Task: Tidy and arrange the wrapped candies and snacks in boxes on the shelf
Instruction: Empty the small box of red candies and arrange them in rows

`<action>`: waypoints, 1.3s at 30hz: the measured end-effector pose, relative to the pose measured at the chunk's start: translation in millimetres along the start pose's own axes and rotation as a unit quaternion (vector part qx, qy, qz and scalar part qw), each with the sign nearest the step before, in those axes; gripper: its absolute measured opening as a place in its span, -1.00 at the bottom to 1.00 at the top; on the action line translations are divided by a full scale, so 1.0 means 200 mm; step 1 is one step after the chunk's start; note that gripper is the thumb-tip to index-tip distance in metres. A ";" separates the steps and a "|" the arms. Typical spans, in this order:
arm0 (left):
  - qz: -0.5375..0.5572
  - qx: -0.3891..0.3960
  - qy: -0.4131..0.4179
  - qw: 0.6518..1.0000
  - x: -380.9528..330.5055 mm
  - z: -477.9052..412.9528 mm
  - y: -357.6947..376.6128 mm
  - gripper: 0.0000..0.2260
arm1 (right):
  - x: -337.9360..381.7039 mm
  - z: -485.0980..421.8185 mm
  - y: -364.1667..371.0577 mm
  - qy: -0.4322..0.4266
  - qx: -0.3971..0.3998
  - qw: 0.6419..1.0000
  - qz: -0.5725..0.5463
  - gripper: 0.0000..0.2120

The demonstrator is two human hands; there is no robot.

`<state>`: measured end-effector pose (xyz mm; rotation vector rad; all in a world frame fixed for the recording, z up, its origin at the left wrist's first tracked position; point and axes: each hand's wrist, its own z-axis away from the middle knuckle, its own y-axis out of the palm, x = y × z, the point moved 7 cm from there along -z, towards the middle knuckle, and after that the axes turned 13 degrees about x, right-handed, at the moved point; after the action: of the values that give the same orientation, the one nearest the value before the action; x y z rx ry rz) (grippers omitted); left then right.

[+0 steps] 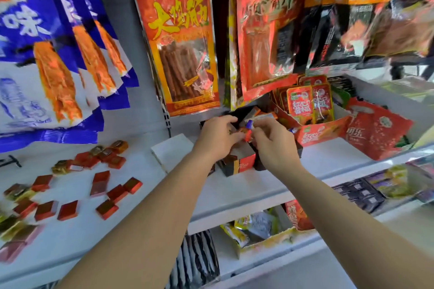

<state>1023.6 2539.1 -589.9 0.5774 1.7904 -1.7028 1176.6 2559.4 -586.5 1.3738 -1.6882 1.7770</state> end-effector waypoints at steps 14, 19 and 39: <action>0.001 -0.039 -0.068 0.997 0.38 0.92 -0.32 -0.73 | 0.33 0.22 0.28 -0.068 0.122 0.989 0.043 -0.86; -0.154 -0.003 -0.189 0.970 0.69 1.32 -0.49 -0.58 | 0.58 0.42 0.83 -0.110 0.301 0.939 0.125 -0.67; -0.134 -0.048 -0.141 0.980 1.17 1.61 -0.78 -0.61 | 0.93 0.46 1.61 -0.300 0.342 0.833 0.315 -0.36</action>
<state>786.6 2186.1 -635.5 0.0474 1.7902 -1.7582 874.6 2330.2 -639.2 1.9893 -2.0851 2.7281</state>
